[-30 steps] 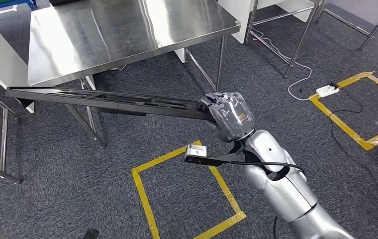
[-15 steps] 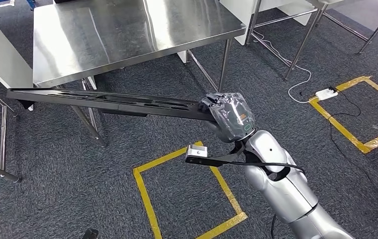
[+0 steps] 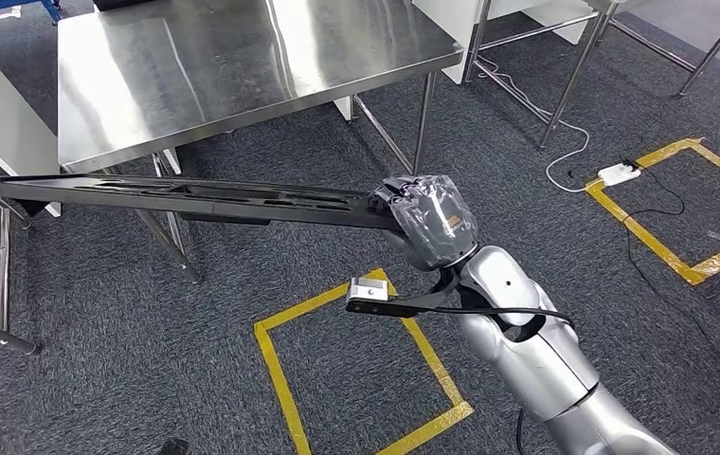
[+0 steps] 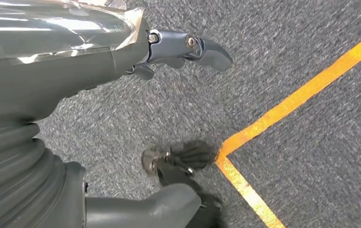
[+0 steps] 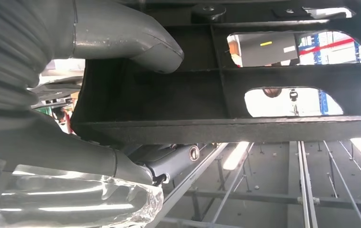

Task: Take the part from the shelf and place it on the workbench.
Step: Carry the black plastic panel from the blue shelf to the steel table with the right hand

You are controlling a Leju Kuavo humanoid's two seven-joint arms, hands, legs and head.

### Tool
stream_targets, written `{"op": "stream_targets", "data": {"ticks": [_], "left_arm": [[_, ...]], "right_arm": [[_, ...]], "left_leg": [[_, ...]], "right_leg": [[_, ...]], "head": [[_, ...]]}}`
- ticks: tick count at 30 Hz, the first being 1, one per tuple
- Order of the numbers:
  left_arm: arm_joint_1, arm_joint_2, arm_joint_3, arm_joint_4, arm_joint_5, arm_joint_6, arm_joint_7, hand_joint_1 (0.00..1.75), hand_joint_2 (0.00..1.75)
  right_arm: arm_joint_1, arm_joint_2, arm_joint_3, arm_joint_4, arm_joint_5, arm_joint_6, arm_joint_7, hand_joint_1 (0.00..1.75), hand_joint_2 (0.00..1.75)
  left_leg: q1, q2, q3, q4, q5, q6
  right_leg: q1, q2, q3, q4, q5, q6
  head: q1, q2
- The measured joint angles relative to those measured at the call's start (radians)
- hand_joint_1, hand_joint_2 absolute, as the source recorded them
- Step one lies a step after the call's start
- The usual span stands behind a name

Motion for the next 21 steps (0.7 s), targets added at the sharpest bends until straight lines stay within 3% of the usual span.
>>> {"op": "stream_targets", "data": {"ticks": [2,4,6,7,9,10,11,12,13,16,18,21], "left_arm": [[0.000,-0.001,0.000,0.000,0.000,0.000,0.000,0.00,1.75],[0.001,-0.001,0.000,0.000,0.000,0.000,0.000,0.00,1.75],[0.000,-0.001,0.000,0.000,0.000,0.000,0.000,0.00,1.75],[0.000,-0.002,0.000,0.000,0.000,0.000,0.000,0.00,1.75],[0.000,-0.002,0.000,0.000,0.000,0.000,0.000,0.00,1.75],[0.000,-0.002,0.000,0.000,0.000,0.000,0.000,0.00,1.75],[0.000,-0.002,0.000,0.000,0.000,0.000,0.000,0.00,1.75],[0.001,-0.002,0.000,0.000,0.001,0.000,0.000,0.00,1.75],[0.001,-0.002,0.000,0.000,0.001,-0.001,0.000,0.00,1.75],[0.000,-0.004,0.000,0.000,0.000,-0.001,-0.001,0.00,1.75],[0.000,-0.005,0.000,0.000,0.000,-0.001,-0.002,0.00,1.75],[0.001,-0.004,0.000,0.000,-0.001,0.000,-0.002,0.00,1.75]], "right_arm": [[-0.002,0.002,0.001,0.000,0.000,0.000,0.000,1.66,1.75],[-0.003,0.003,0.001,0.000,0.000,0.000,0.000,1.66,1.75],[-0.002,0.003,0.001,0.000,-0.003,0.000,0.001,1.66,1.75],[-0.001,0.003,0.001,0.000,-0.006,0.000,0.001,1.66,1.75],[0.002,0.002,0.001,0.001,-0.016,0.001,0.001,1.66,1.75],[0.005,0.002,0.001,0.002,-0.020,0.001,0.002,1.66,1.75],[0.008,0.001,0.001,0.003,-0.022,0.001,0.002,1.66,1.75],[0.010,0.000,0.001,0.004,-0.022,0.001,0.002,1.66,1.75],[0.011,-0.001,0.000,0.004,-0.023,0.001,0.003,1.66,1.75],[0.011,-0.001,0.000,0.004,-0.025,0.001,0.002,1.66,1.75],[0.011,-0.001,-0.001,0.004,-0.026,0.001,0.002,1.66,1.75],[0.011,-0.001,-0.002,0.004,-0.026,0.001,0.002,1.66,1.75]], "left_leg": [[-0.003,-0.007,0.027,-0.058,0.012,0.003],[-0.012,-0.008,0.026,-0.059,0.014,0.022],[-0.016,-0.006,0.032,-0.068,0.020,0.044],[-0.018,-0.004,0.034,-0.072,0.023,0.055],[-0.024,-0.002,0.035,-0.073,0.023,0.070],[-0.029,-0.002,0.035,-0.073,0.023,0.074],[-0.034,-0.002,0.035,-0.073,0.023,0.076],[-0.039,-0.003,0.035,-0.072,0.023,0.077],[-0.043,-0.003,0.036,-0.072,0.022,0.078],[-0.054,-0.004,0.036,-0.069,0.020,0.076],[-0.058,-0.003,0.034,-0.066,0.017,0.075],[-0.056,-0.003,0.033,-0.064,0.015,0.080]], "right_leg": [[0.003,0.002,-0.002,-0.003,0.002,0.015],[0.005,0.004,-0.003,-0.009,0.006,0.032],[0.005,0.002,-0.014,0.012,-0.009,0.040],[0.005,0.001,-0.035,0.056,-0.031,0.037],[0.006,0.000,-0.105,0.199,-0.091,0.024],[0.009,0.000,-0.139,0.267,-0.114,0.022],[0.011,0.000,-0.157,0.301,-0.121,0.023],[0.016,0.000,-0.154,0.294,-0.112,0.026],[0.019,0.000,-0.129,0.242,-0.088,0.028],[0.030,-0.002,-0.023,0.033,-0.013,0.014],[0.032,-0.003,-0.004,-0.004,0.002,0.003],[0.032,-0.002,-0.003,-0.007,0.005,0.001]], "head": [[-0.002,0.000],[-0.002,0.000],[-0.001,0.000],[0.000,0.000],[0.002,0.000],[0.003,0.000],[0.003,0.000],[0.004,0.000],[0.004,0.000],[0.003,0.000],[0.003,0.000],[0.003,0.000]]}}
